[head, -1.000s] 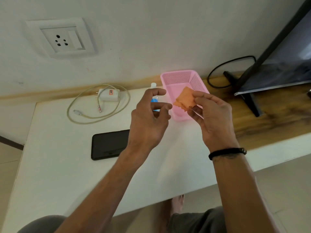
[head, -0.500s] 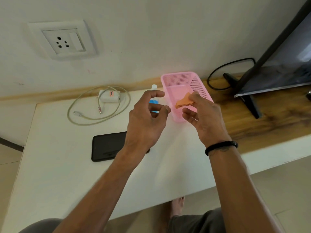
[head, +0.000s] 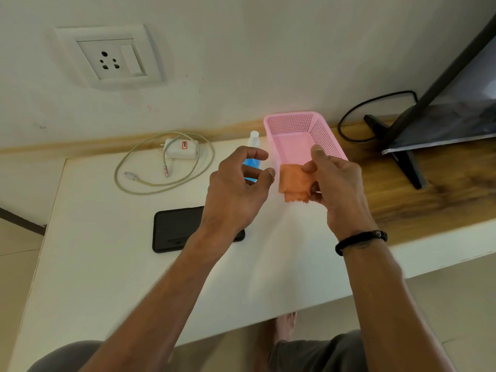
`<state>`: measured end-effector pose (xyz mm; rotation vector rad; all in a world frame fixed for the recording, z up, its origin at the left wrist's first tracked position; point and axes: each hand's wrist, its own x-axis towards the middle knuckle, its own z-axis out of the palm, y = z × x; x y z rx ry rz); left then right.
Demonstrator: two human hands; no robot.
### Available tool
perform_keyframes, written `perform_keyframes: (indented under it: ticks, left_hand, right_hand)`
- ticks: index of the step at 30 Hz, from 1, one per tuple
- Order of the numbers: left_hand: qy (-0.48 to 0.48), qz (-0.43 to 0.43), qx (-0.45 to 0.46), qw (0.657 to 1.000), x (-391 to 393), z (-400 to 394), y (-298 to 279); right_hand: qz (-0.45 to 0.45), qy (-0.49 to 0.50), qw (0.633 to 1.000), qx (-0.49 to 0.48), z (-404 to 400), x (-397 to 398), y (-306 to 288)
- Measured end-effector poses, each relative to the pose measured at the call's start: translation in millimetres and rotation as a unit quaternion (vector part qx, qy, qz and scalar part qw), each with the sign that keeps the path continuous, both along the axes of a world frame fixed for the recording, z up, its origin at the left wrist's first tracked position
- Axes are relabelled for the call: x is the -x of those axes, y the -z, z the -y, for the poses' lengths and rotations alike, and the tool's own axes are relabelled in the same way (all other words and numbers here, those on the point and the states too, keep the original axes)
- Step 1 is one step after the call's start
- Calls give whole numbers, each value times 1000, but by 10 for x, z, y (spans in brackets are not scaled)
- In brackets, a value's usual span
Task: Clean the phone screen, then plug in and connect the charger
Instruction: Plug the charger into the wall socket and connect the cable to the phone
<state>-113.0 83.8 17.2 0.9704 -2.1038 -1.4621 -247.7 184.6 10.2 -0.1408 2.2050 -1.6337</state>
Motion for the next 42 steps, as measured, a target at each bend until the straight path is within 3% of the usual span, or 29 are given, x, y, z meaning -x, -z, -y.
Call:
perform_keyframes:
  ticks: [3, 7, 10, 12, 17, 23, 33, 42]
  left_hand:
    - [-1, 3, 0, 1000, -1, 4, 4]
    - [-3, 11, 1, 1000, -13, 25, 29]
    - [-1, 18, 2, 1000, -34, 43, 66]
    - [1, 23, 5, 1000, -60, 61, 84]
    - [-9, 30, 13, 999, -203, 177, 105]
    - [-37, 25, 5, 999, -376, 384, 72]
    - [-88, 14, 0, 996, -639, 781, 132]
    - [-118, -18, -15, 993, -893, 1016, 67]
  right_hand:
    - [-25, -93, 991, -89, -13, -24, 40]
    - [-53, -201, 953, -222, 8, -93, 89]
    - [-135, -203, 894, -376, -8, -134, 176]
    - [-176, -183, 877, -407, -15, -180, 193]
    - [-256, -140, 859, -422, 160, -388, 148]
    - [-321, -180, 853, -370, 427, -731, 86]
    - [-347, -302, 854, -242, 1177, -1123, 34]
    - [-368, -321, 828, -275, 1812, -978, 369]
